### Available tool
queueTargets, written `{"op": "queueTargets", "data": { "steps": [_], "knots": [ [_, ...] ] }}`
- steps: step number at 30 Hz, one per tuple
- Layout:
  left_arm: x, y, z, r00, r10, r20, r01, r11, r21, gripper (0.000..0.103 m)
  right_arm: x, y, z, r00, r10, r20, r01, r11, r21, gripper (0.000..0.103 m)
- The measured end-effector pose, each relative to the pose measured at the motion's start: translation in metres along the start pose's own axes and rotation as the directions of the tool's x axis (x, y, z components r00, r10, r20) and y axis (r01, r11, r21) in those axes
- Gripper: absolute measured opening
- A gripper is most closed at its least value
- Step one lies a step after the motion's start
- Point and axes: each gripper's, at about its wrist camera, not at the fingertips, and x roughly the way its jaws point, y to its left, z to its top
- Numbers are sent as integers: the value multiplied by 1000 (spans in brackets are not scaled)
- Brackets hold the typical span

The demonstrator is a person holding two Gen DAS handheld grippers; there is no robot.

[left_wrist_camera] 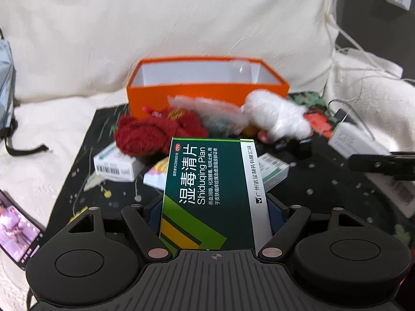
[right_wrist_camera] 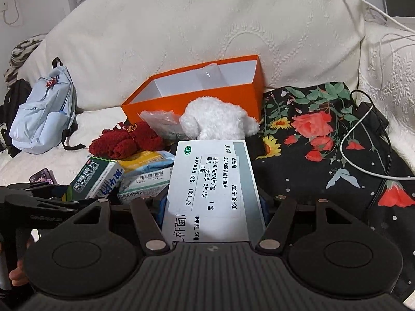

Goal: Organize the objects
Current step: 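Lift the white box with the right tool while the left tool lifts the green box, then carry the white box with the right tool while the left tool carries the green box over the orange box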

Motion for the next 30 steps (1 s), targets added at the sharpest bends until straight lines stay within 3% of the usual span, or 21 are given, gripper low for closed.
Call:
{"op": "queueTargets", "data": {
  "steps": [9,16,24,30],
  "knots": [
    [-23,-3,30,996,-14,91,12,999,30,103,0,4,5,1000,16,15,-16,1000,-7,68],
    [-16,4,74,991,1,134,-9,998,58,103,7,5,26,998,59,37,-59,998,-2,68],
    [24,26,145,988,49,147,-54,998,30,103,32,9,75,988,140,71,-143,989,40,68],
    [76,44,195,987,84,139,-87,996,16,103,81,15,132,972,205,113,-218,969,117,68]
  ]
}}
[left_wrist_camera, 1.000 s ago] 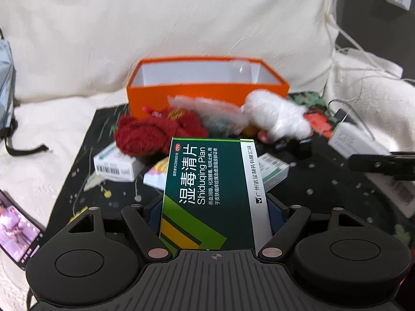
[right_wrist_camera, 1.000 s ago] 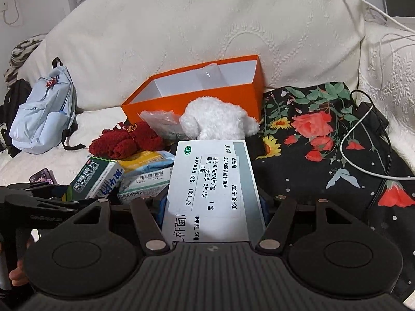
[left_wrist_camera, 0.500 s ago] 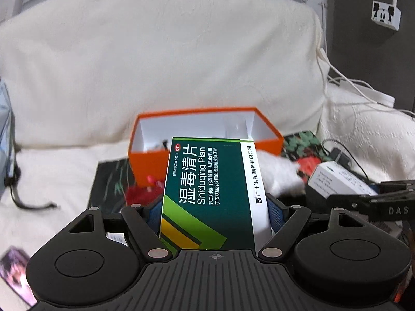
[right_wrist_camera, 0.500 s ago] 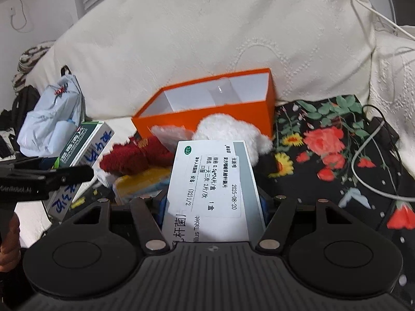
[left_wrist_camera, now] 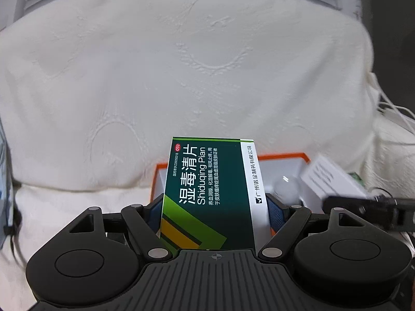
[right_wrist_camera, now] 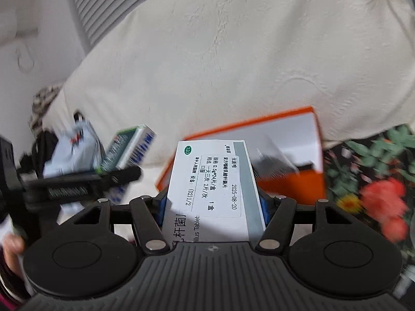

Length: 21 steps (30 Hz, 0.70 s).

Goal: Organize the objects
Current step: 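Carry the white box with the right tool while the left tool carries the green box over the orange box, then open the right tool over the orange box while the left tool releases the green box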

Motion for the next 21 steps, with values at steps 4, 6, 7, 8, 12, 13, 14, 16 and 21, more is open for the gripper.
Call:
{"op": "queueTargets", "data": {
  "steps": [4,6,7,8,12,13,14,16,21],
  "knots": [
    [47,11,15,999,-2,-35,1,1000,-21,103,51,2,35,999,-6,44,5,1000,24,68],
    [69,15,18,999,4,-50,-5,1000,-27,103,78,1,49,998,-15,53,13,999,39,68],
    [82,17,18,998,5,-62,-7,1000,-31,103,93,0,55,998,-20,52,17,998,53,68],
    [92,18,19,997,5,-71,-7,999,-35,103,105,-2,59,998,-23,51,19,998,63,68],
    [132,26,13,989,-42,-141,30,996,-87,103,152,-11,69,998,-44,44,40,996,80,68],
    [138,28,11,986,-51,-161,35,994,-100,103,162,-14,69,999,-42,32,39,996,85,68],
    [140,30,9,983,-52,-176,32,993,-114,103,171,-16,69,999,-47,20,45,995,85,68],
    [134,33,9,984,-53,-170,33,992,-118,103,184,-19,66,998,-65,-13,66,995,75,72],
    [89,41,14,995,-34,-99,21,991,-130,103,163,-19,63,997,-75,10,75,997,35,83]
  ]
}}
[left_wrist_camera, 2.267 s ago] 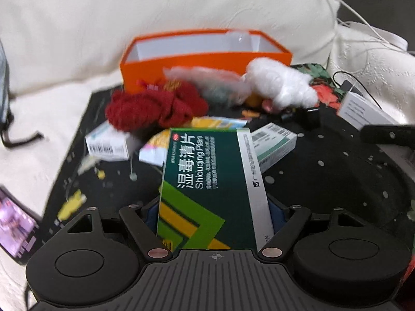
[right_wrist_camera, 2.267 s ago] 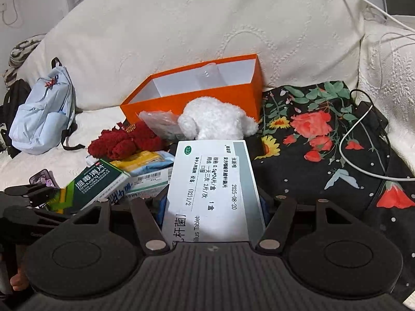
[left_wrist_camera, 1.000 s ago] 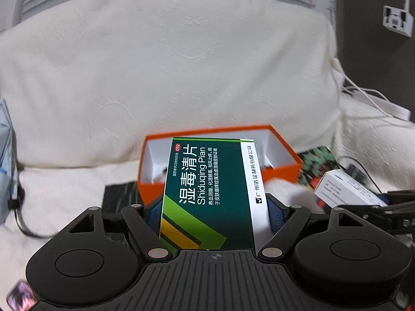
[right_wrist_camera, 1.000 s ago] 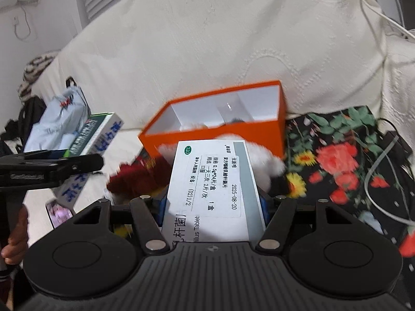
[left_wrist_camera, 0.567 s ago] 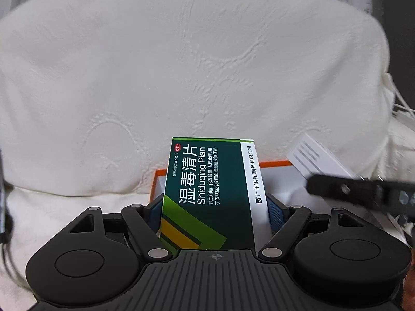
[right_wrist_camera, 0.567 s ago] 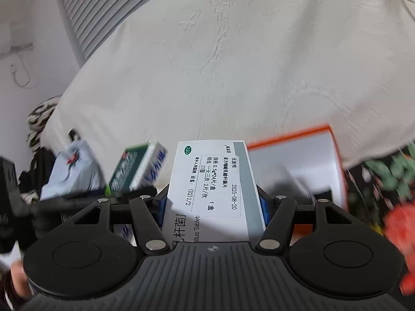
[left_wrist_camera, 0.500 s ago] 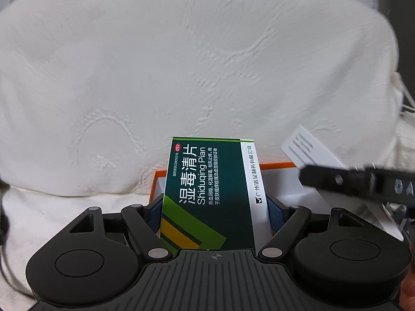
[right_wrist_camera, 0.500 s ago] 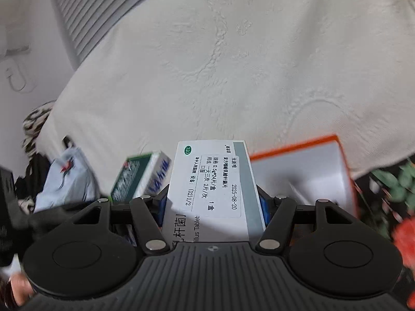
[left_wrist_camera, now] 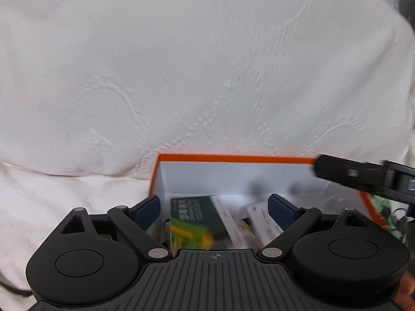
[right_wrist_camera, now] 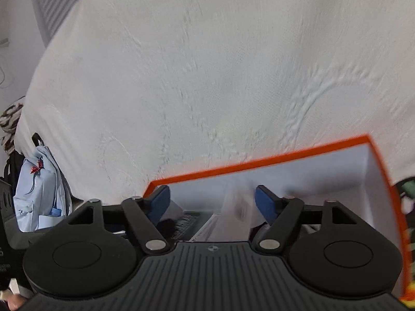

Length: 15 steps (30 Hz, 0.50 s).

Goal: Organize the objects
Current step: 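Open the right tool over the orange box while the left tool releases the green box, then grasp the green-white barcode box with the right tool while the left tool grasps the yellow snack packet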

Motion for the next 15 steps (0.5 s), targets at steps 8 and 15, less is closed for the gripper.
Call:
{"op": "queueTargets", "data": {
  "steps": [8,15],
  "knots": [
    [-105,3,-67,998,3,69,-2,1000,-8,103,-110,3,-26,995,95,31,-93,994,-53,90],
    [-142,-12,-167,997,-62,-37,64,997,48,103,-181,7,-137,987,113,-112,-130,979,-156,91]
  ]
}}
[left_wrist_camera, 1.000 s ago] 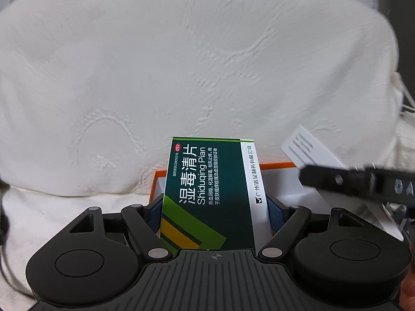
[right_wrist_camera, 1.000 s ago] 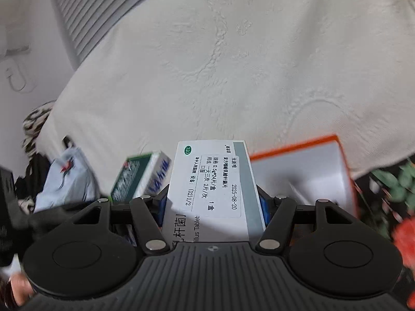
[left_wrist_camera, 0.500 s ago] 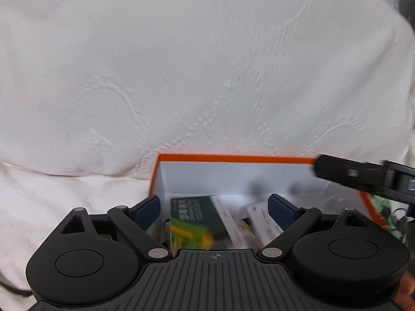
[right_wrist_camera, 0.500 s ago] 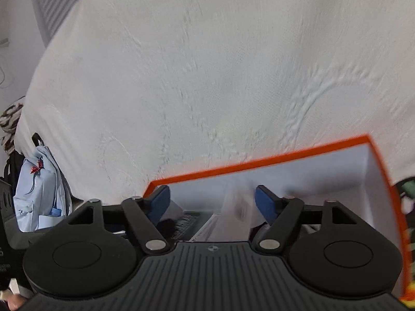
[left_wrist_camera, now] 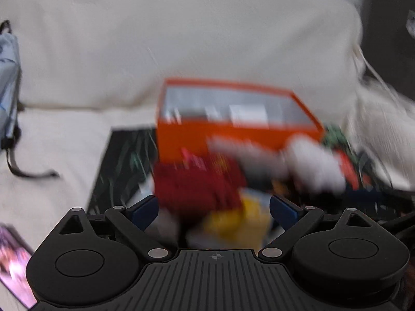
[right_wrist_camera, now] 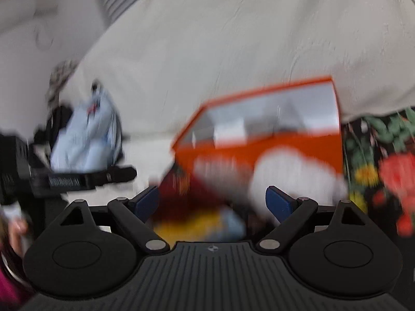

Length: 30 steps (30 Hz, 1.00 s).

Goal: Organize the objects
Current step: 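Grasp the green-white barcode box with the right tool while the left tool grasps the yellow snack packet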

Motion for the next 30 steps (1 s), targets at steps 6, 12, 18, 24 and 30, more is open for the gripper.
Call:
{"op": "queueTargets", "data": {
  "steps": [6,12,18,24,30],
  "knots": [
    [18,-20,-10,997,-19,-80,27,994,110,103,18,59,-57,992,-91,-92,43,901,-432,91],
    [22,-16,-11,993,-40,-110,50,995,89,103,47,68,-46,980,-98,-172,-40,754,-656,92],
    [55,-22,-4,986,-51,-161,65,994,84,103,78,42,-24,936,-47,-350,-191,765,-615,92],
    [71,-29,-6,984,15,-178,7,993,121,103,76,19,-29,925,4,-381,-193,867,-459,89],
    [70,-46,-15,983,122,-135,-87,967,241,103,25,-1,-45,952,-103,-287,0,942,-337,77]
  ]
}}
